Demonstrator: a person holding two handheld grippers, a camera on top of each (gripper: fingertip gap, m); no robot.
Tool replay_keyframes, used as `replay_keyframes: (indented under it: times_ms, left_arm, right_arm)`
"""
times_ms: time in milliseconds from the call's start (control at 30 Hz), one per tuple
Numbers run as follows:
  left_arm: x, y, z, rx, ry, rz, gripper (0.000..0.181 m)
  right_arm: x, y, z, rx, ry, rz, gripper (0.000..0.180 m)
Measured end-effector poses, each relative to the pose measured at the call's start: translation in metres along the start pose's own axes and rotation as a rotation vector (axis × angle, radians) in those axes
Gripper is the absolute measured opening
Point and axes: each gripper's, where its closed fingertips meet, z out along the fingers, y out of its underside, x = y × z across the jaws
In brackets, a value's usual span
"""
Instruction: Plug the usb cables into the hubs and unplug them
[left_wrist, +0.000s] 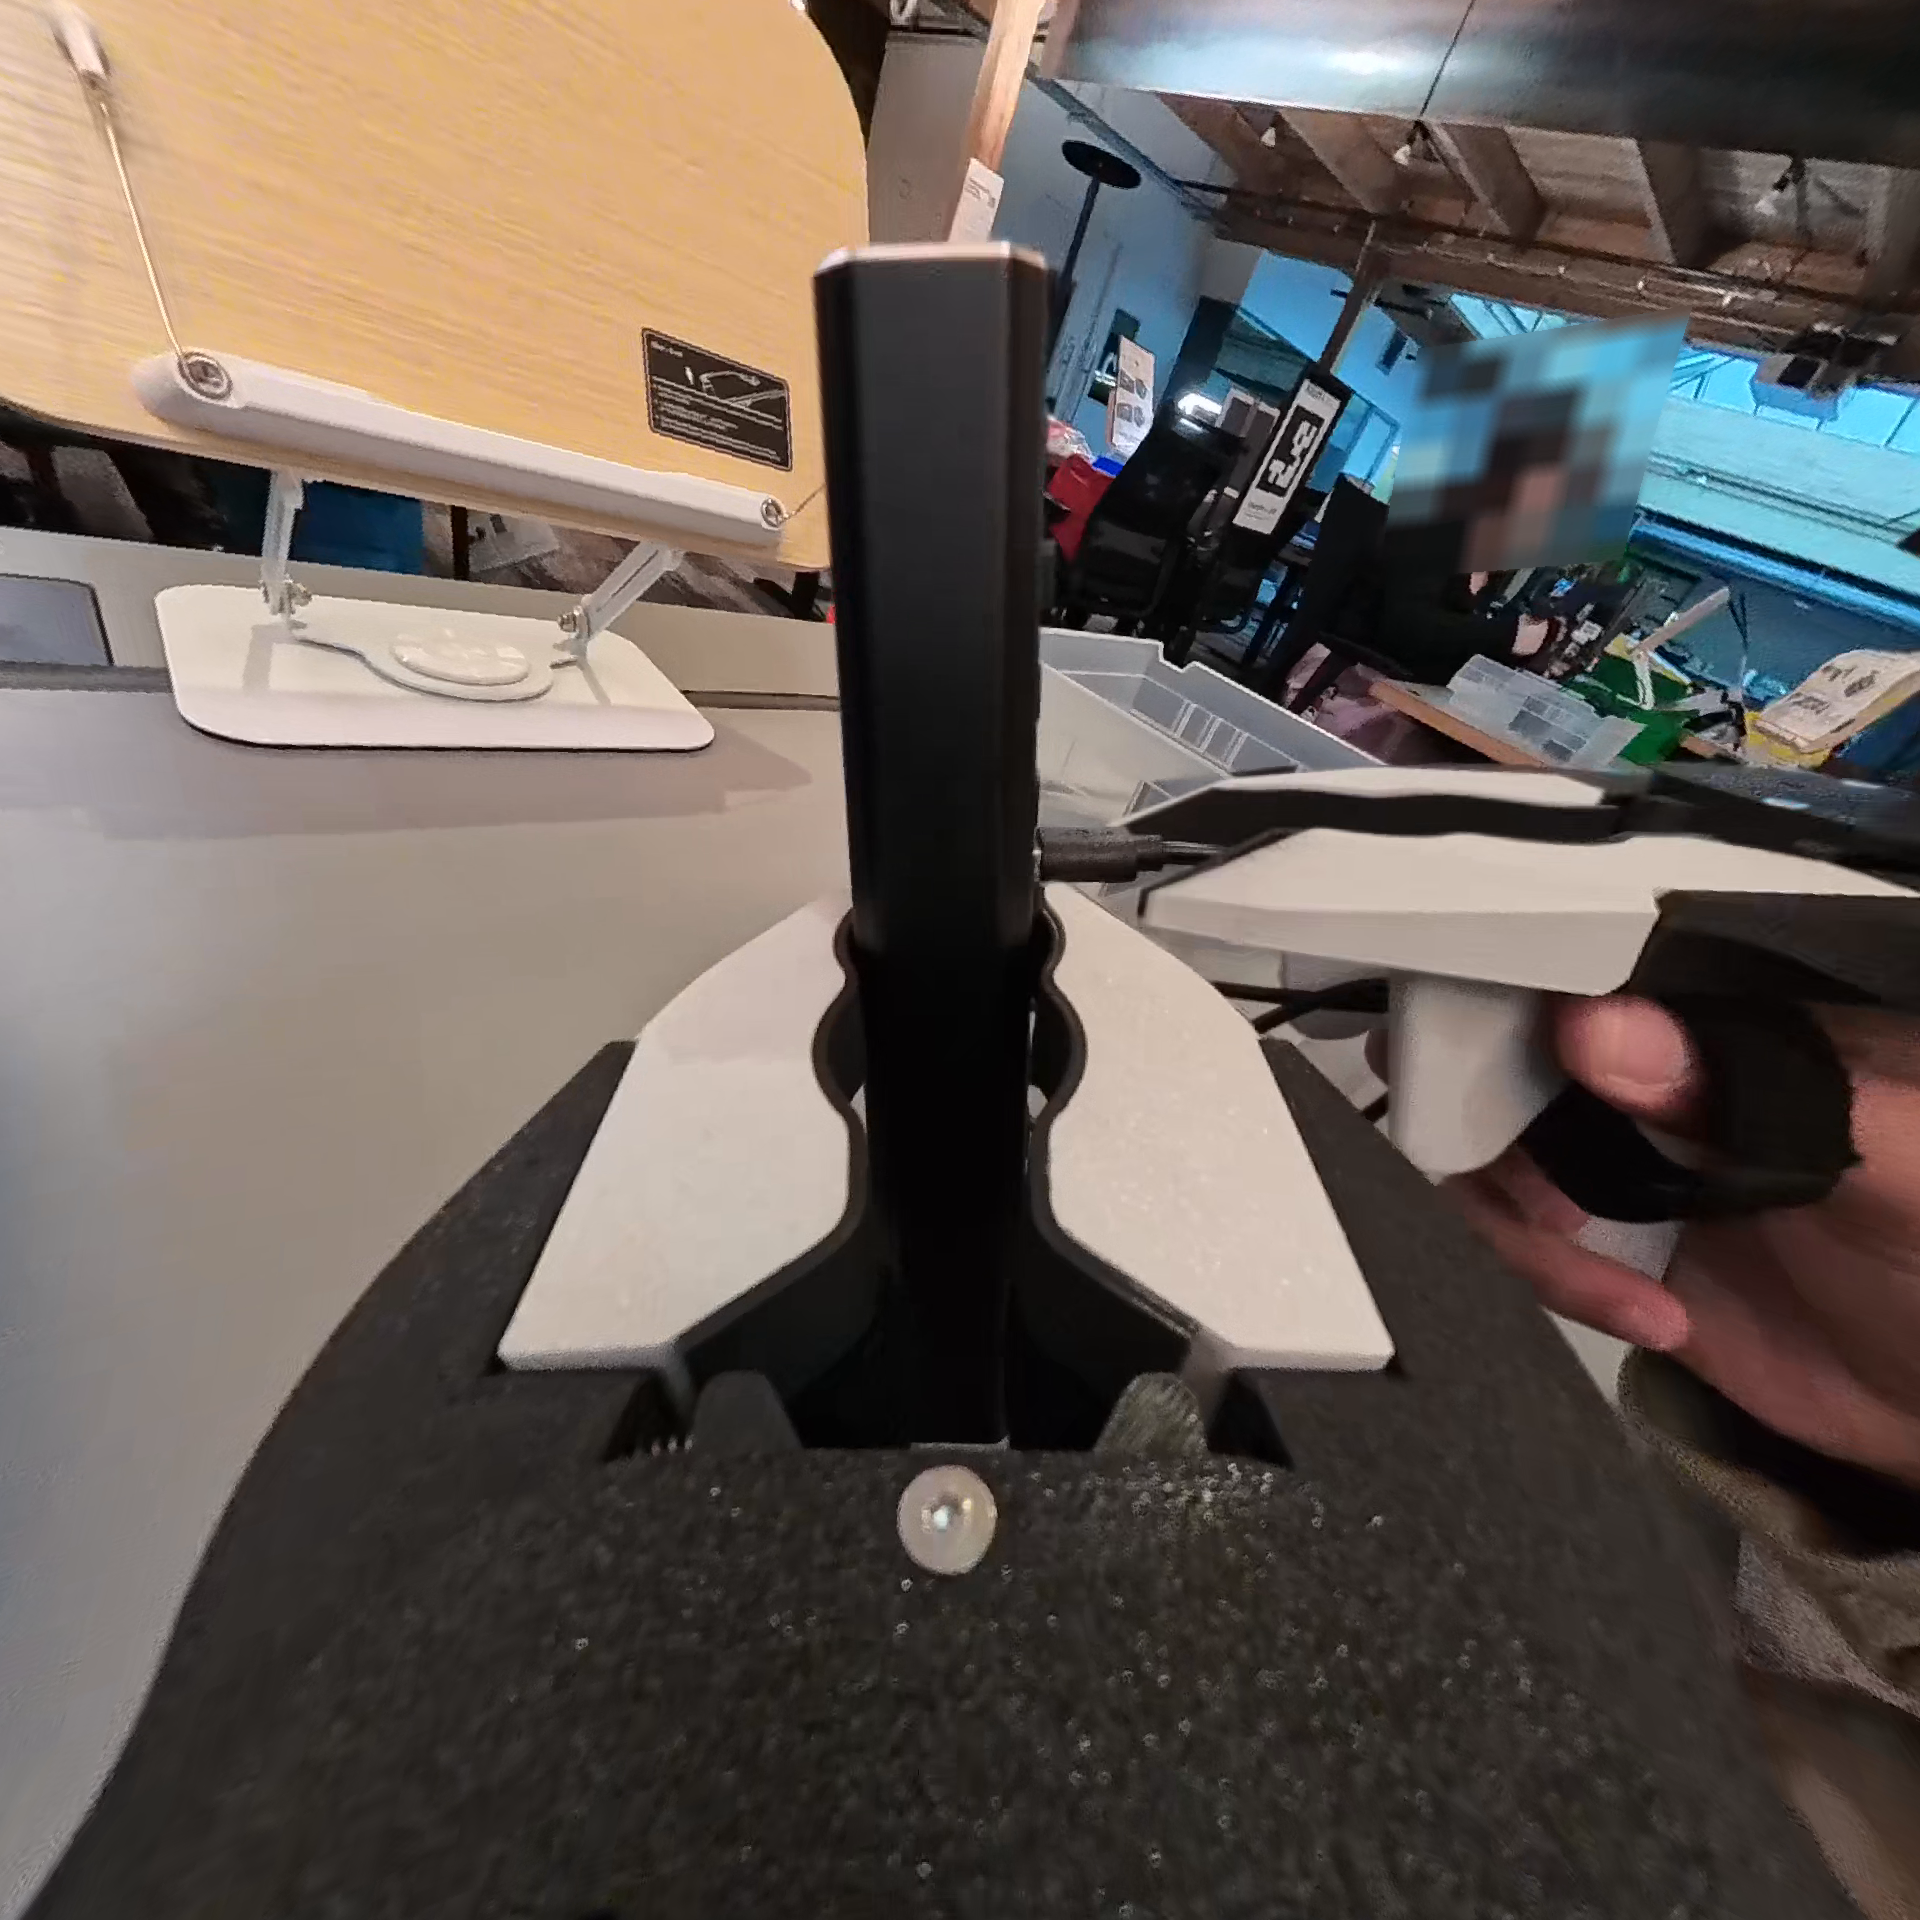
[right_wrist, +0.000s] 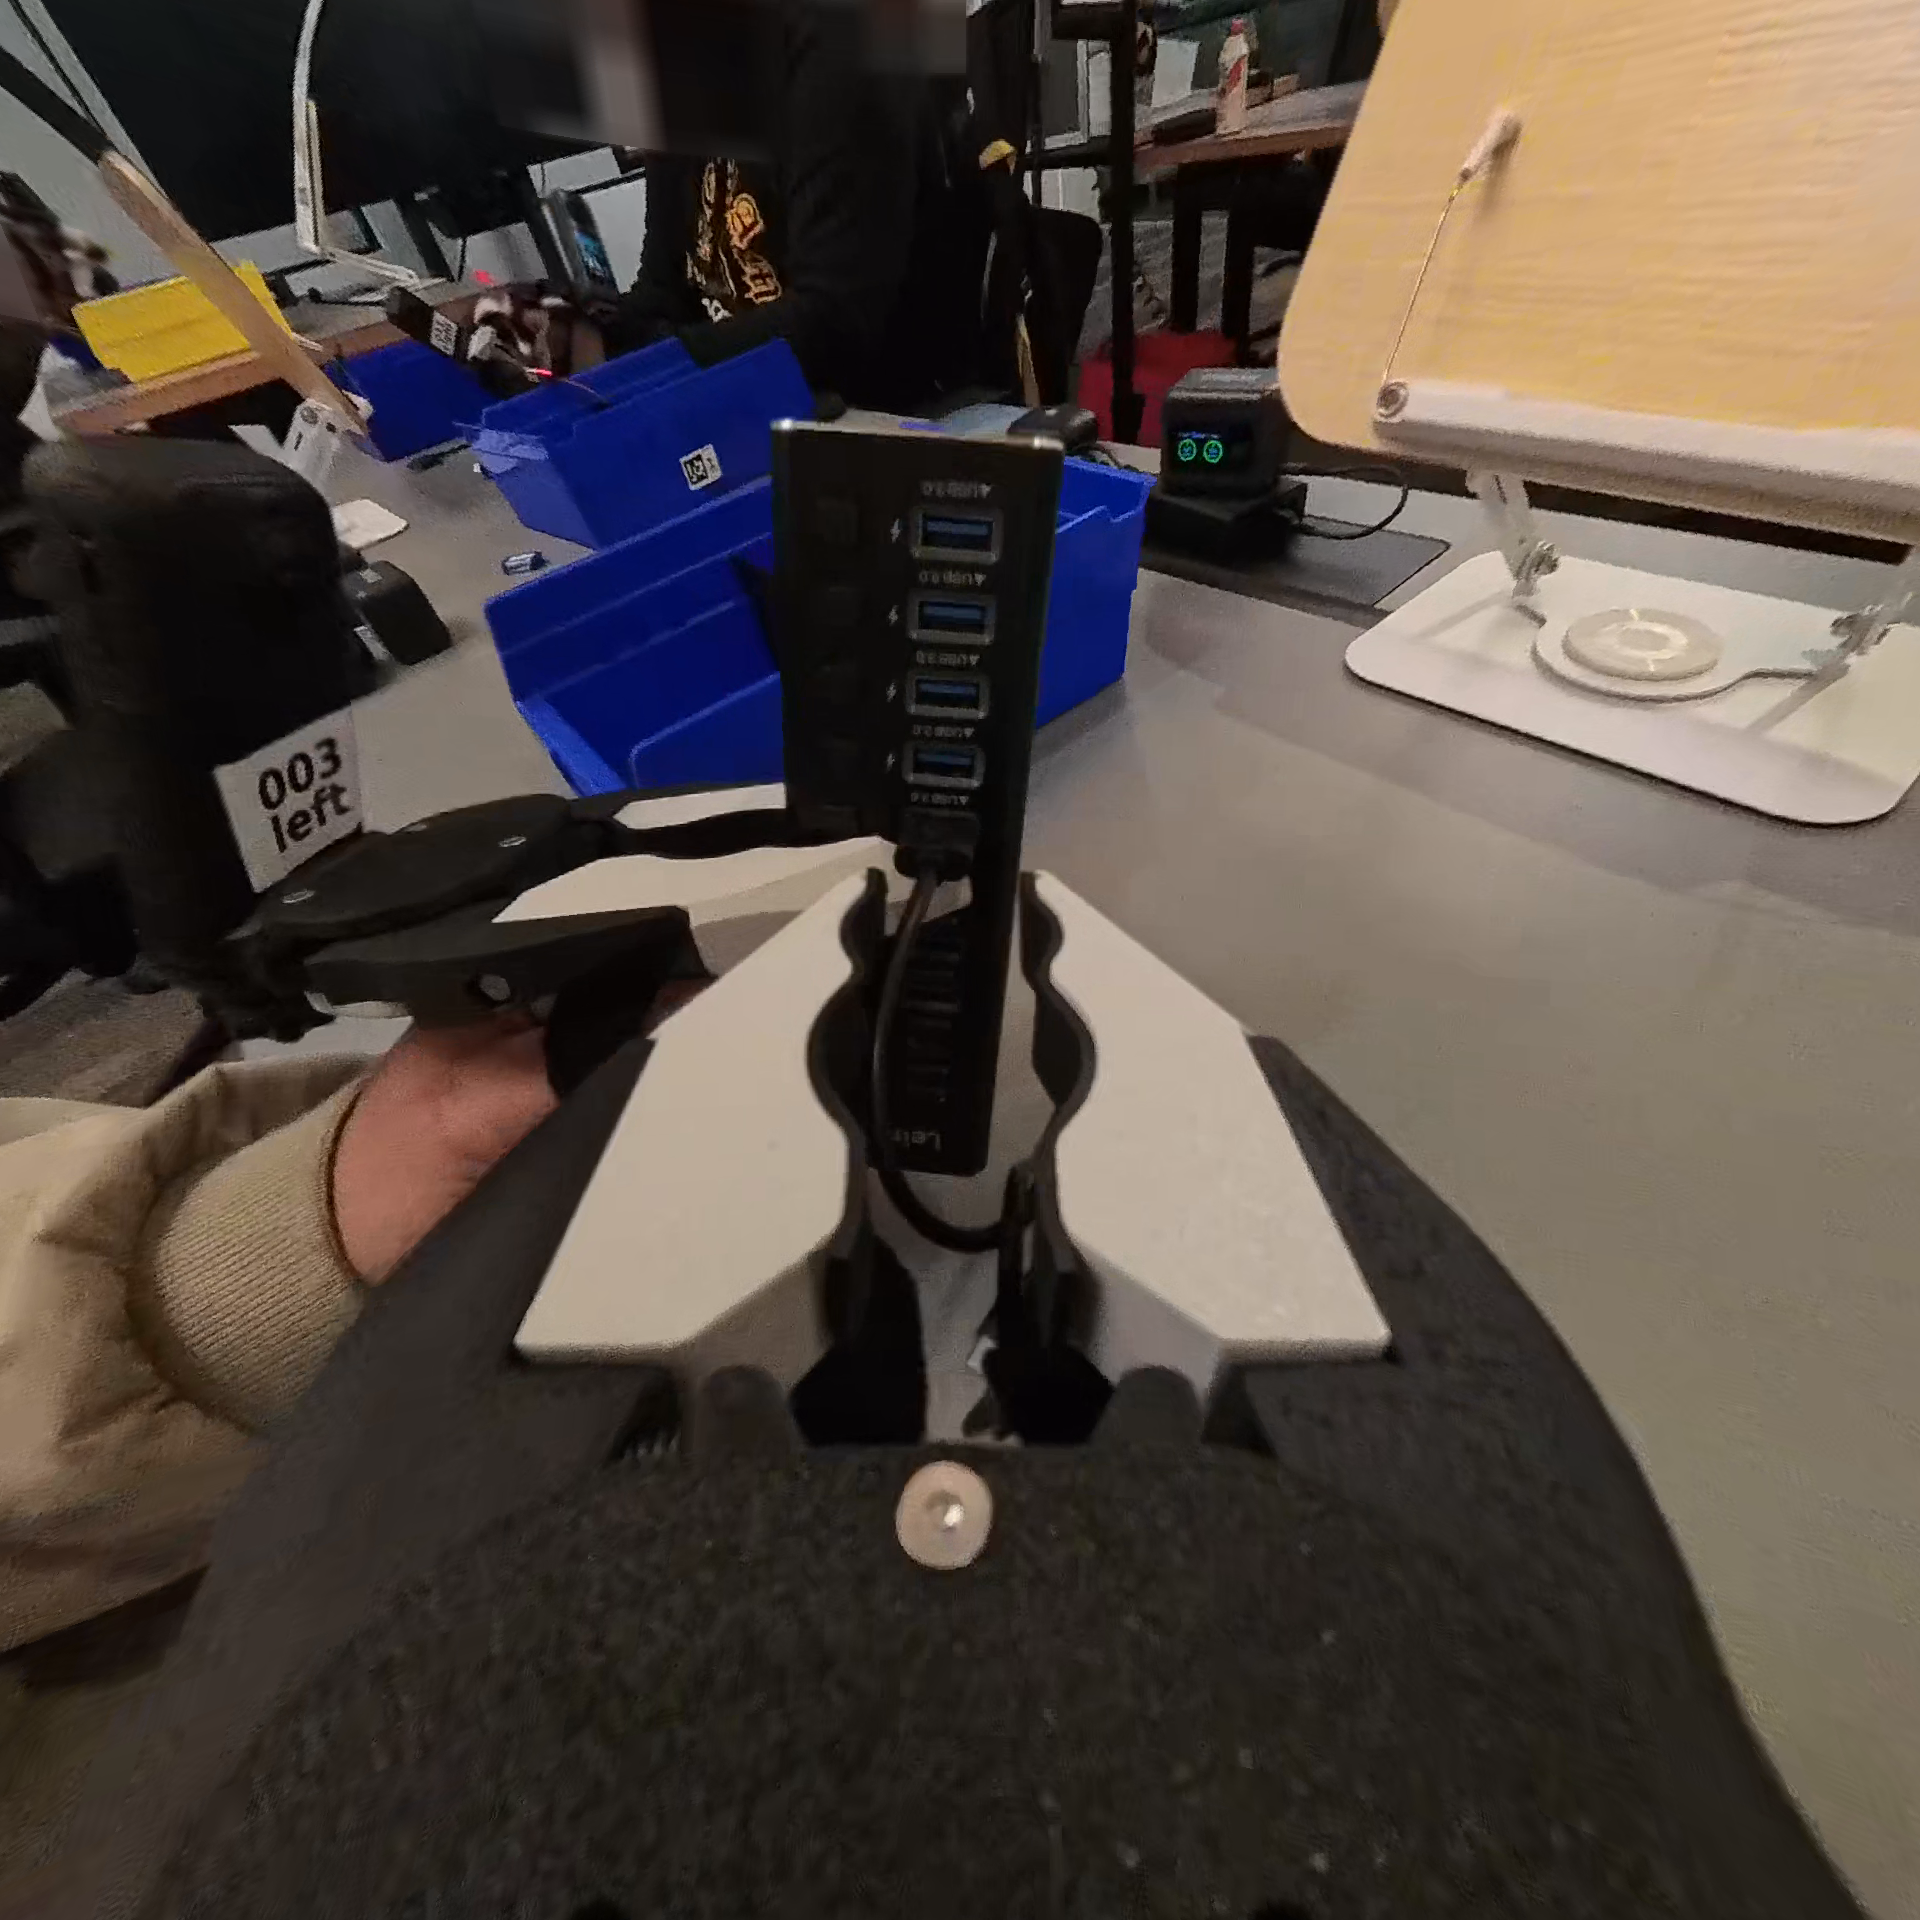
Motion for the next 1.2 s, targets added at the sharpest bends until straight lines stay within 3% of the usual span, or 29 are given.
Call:
replay_keyframes:
  times_ms: [400, 533, 633, 700, 767, 900, 1100, 1200]
  left_arm:
    - [0.003, -0.001, 0.001, -0.032, -0.144, 0.227, 0.028]
    - [-0.078, -0.018, -0.022, 0.004, -0.356, 0.048, 0.028]
    - [-0.077, -0.032, -0.026, 0.029, -0.281, 0.124, 0.028]
    - [-0.06, -0.027, -0.019, 0.03, -0.154, 0.076, 0.028]
    - [-0.047, -0.019, -0.013, 0.024, -0.059, 0.036, 0.028]
    - [-0.034, -0.009, -0.006, -0.023, -0.023, 0.074, 0.028]
    - [-0.016, -0.005, -0.003, -0.024, 0.056, 0.06, 0.028]
    - [-0.015, -0.003, -0.002, -0.033, 0.062, 0.057, 0.028]
  right_arm:
    - [-0.003, -0.001, 0.002, 0.035, 0.022, 0.011, 0.015]
    - [0.008, -0.018, -0.024, 0.126, 0.078, -0.026, 0.014]
    - [0.014, -0.026, -0.031, 0.121, 0.01, 0.006, 0.014]
    - [0.021, -0.037, -0.037, 0.116, -0.049, 0.028, 0.014]
    - [0.032, -0.066, -0.054, 0.166, -0.072, 0.02, 0.014]
    - [0.057, -0.13, -0.1, 0.16, -0.098, -0.021, 0.015]
    - [0.118, -0.193, -0.167, 0.154, 0.123, -0.187, 0.015]
    - [0.158, -0.196, -0.182, 0.118, 0.208, -0.192, 0.015]
